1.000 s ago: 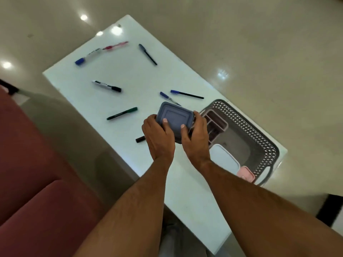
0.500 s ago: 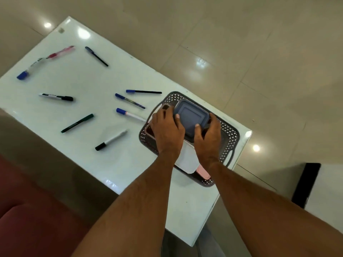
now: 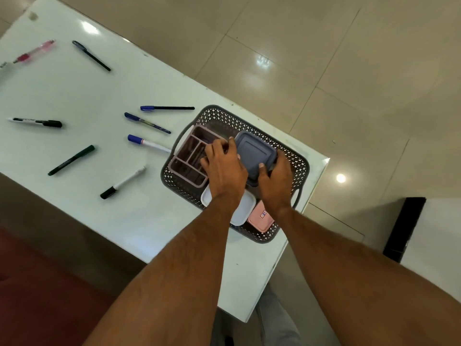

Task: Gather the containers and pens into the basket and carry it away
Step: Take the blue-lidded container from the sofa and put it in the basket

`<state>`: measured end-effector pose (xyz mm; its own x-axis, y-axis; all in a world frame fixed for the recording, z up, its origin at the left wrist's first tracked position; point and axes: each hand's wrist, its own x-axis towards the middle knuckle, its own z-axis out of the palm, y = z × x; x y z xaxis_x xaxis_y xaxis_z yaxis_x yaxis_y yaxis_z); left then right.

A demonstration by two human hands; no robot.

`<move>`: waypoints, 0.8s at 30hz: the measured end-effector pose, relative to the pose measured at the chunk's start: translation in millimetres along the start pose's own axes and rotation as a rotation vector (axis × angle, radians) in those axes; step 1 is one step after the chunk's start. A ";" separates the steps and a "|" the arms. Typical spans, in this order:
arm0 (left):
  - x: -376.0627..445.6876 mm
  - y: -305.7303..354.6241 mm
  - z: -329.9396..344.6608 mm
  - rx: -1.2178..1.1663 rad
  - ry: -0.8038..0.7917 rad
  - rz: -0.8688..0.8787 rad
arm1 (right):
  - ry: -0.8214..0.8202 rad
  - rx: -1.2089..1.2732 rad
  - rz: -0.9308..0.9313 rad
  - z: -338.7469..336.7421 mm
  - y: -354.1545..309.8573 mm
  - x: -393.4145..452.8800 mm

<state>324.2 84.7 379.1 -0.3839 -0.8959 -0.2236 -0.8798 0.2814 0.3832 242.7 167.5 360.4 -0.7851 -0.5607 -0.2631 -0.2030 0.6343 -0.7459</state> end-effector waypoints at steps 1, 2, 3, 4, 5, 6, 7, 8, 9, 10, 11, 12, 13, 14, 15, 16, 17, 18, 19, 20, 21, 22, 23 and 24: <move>-0.5 0.5 1.4 0.014 -0.014 0.003 | -0.005 -0.013 0.004 1.3 3.1 0.9; -0.9 1.1 3.1 0.027 -0.026 0.008 | -0.010 -0.024 0.005 2.5 5.5 1.7; -1.1 1.6 4.8 0.036 -0.032 0.011 | -0.015 -0.023 0.009 4.1 8.3 2.8; -0.9 2.0 5.9 0.046 -0.036 0.012 | -0.023 -0.014 0.020 5.1 9.4 3.7; -0.5 2.2 7.3 0.059 -0.041 0.013 | -0.036 -0.002 0.035 6.7 10.9 4.9; -0.3 2.5 8.3 0.072 -0.048 0.013 | -0.054 0.006 0.051 7.3 10.4 5.3; 0.1 2.6 9.1 0.081 -0.055 0.010 | -0.072 0.013 0.065 8.4 9.6 6.0; 0.6 2.7 9.8 0.089 -0.062 0.008 | -0.087 0.018 0.076 9.9 8.6 6.5; 1.5 2.7 10.4 0.096 -0.067 0.007 | -0.096 0.024 0.082 11.5 8.1 7.2; 2.6 2.5 11.1 0.103 -0.072 0.009 | -0.102 0.022 0.087 12.6 7.1 7.5; 3.7 2.1 11.8 0.110 -0.074 0.011 | -0.106 0.015 0.091 13.6 6.4 7.6; 4.3 1.7 12.5 0.117 -0.075 0.012 | -0.111 0.005 0.097 14.6 6.4 7.8; 4.7 1.6 13.1 0.125 -0.076 0.013 | -0.117 0.000 0.102 15.5 7.2 8.0; 4.9 1.7 13.5 0.133 -0.077 0.014 | -0.124 -0.009 0.104 16.0 7.5 7.8; 4.9 1.6 13.8 0.141 -0.080 0.015 | -0.128 -0.016 0.103 16.8 9.1 7.7; 4.7 1.7 13.7 0.149 -0.083 0.018 | -0.130 -0.024 0.100 16.6 9.8 6.9; 4.6 1.4 13.8 0.157 -0.084 0.021 | -0.130 -0.029 0.094 17.0 10.8 6.5; 4.5 1.2 14.0 0.168 -0.082 0.024 | -0.131 -0.037 0.090 17.2 11.3 6.0; 4.4 1.2 14.0 0.178 -0.077 0.027 | -0.131 -0.042 0.086 17.1 11.5 6.2; 4.5 1.1 14.5 0.185 -0.070 0.027 | -0.134 -0.048 0.085 16.5 11.1 6.4; 4.6 1.0 15.5 0.185 -0.062 0.026 | -0.136 -0.050 0.083 16.2 11.7 7.0; 4.6 1.5 16.4 0.177 -0.054 0.024 | -0.141 -0.052 0.082 15.2 11.9 7.9; 4.7 2.2 17.4 0.169 -0.044 0.021 | -0.148 -0.053 0.082 14.6 12.2 9.2; 4.7 2.8 18.2 0.163 -0.035 0.016 | -0.155 -0.057 0.084 14.0 12.7 10.4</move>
<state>314.8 87.5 362.8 -0.4057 -0.8790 -0.2506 -0.9059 0.3504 0.2376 240.1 162.3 339.6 -0.7023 -0.5767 -0.4174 -0.1767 0.7092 -0.6825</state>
